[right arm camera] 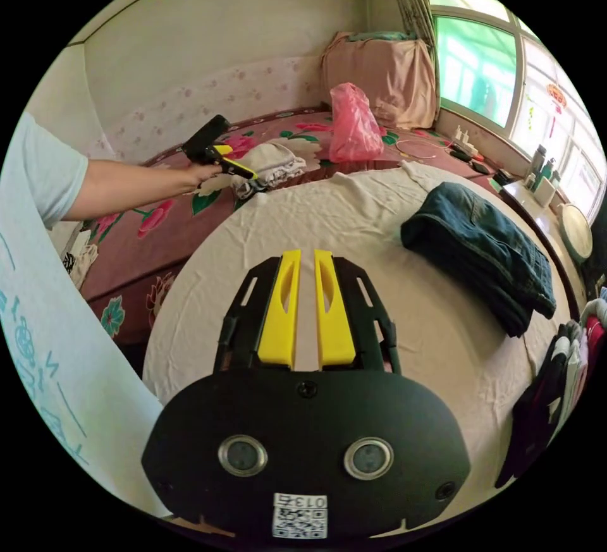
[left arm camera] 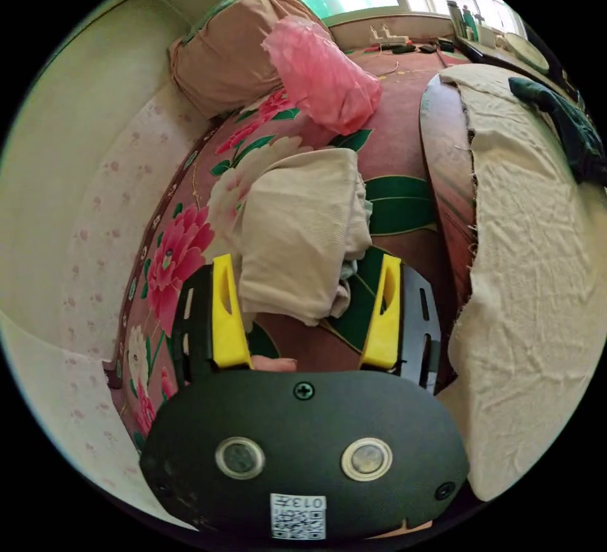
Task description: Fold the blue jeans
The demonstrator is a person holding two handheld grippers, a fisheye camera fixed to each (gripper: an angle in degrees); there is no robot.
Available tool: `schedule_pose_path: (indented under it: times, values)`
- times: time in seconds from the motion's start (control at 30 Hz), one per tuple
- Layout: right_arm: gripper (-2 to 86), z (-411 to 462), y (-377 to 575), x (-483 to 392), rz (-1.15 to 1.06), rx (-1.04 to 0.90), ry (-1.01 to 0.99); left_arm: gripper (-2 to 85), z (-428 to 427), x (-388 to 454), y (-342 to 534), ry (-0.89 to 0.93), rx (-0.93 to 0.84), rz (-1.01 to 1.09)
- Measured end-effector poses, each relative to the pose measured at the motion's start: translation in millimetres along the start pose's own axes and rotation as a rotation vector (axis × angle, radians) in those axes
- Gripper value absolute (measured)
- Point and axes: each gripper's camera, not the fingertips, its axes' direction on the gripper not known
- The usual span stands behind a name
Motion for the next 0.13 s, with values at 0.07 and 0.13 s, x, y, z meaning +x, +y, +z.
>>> schedule_pose_path:
  times: [0.07,0.13]
  values:
    - [4.5,22.4,-17.9,-21.1,-0.013,-0.019,-0.033,22.4,44.0,-7.6,-17.0,0.059,-0.103,0.041]
    - [6.0,46.6,-35.9,-41.4,-0.028,-0.039,-0.040,15.9,73.3,-20.3,-21.1,0.111,-0.179,0.052]
